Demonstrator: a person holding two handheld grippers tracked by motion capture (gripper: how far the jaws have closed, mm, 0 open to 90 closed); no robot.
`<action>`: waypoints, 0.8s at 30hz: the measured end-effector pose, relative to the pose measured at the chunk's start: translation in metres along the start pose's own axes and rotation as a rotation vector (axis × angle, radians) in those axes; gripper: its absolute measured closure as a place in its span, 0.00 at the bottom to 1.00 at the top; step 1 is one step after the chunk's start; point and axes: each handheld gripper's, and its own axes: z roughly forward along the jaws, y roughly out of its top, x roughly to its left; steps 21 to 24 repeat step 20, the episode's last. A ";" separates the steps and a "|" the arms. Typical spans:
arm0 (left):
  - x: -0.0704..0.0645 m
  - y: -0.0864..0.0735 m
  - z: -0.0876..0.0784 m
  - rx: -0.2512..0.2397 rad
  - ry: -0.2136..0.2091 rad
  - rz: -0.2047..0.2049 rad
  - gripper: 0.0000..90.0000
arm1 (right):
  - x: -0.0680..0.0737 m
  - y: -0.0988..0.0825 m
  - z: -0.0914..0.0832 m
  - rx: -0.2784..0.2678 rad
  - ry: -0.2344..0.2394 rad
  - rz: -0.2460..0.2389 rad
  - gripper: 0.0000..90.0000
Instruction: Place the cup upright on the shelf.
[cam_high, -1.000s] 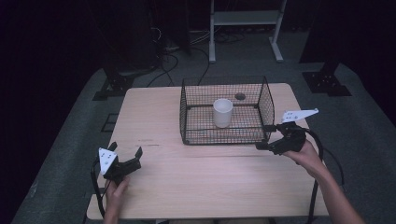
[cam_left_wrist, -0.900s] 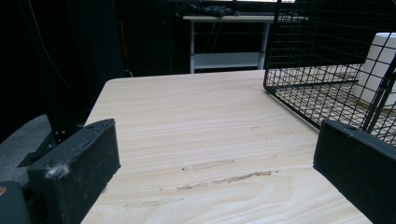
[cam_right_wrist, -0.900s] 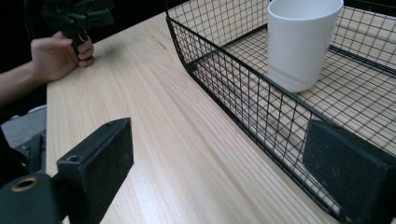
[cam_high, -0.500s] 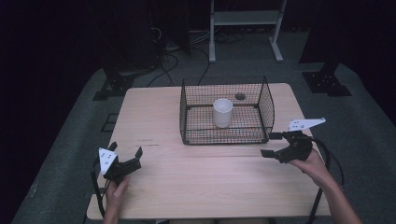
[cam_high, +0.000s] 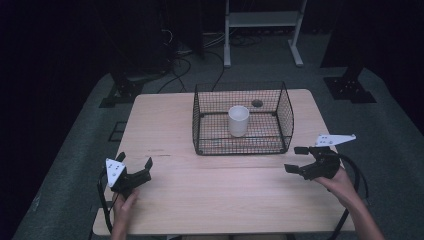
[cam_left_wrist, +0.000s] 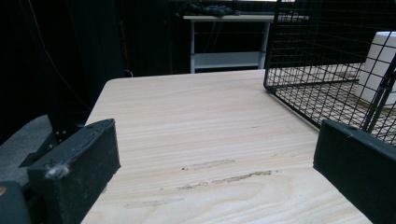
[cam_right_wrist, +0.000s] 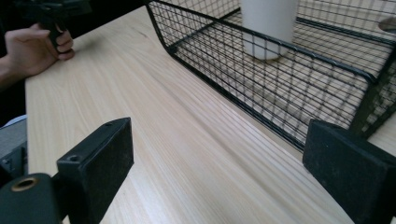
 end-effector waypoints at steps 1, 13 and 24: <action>0.000 0.000 0.000 0.000 0.000 0.000 0.00 | -0.001 -0.005 -0.002 -0.015 -0.010 0.008 0.09; 0.000 0.000 0.000 0.000 0.000 0.000 0.00 | 0.009 -0.039 -0.008 -0.048 -0.087 0.018 0.09; 0.000 0.000 0.000 0.001 0.001 -0.001 0.00 | 0.019 -0.062 -0.005 -0.130 -0.115 0.039 0.09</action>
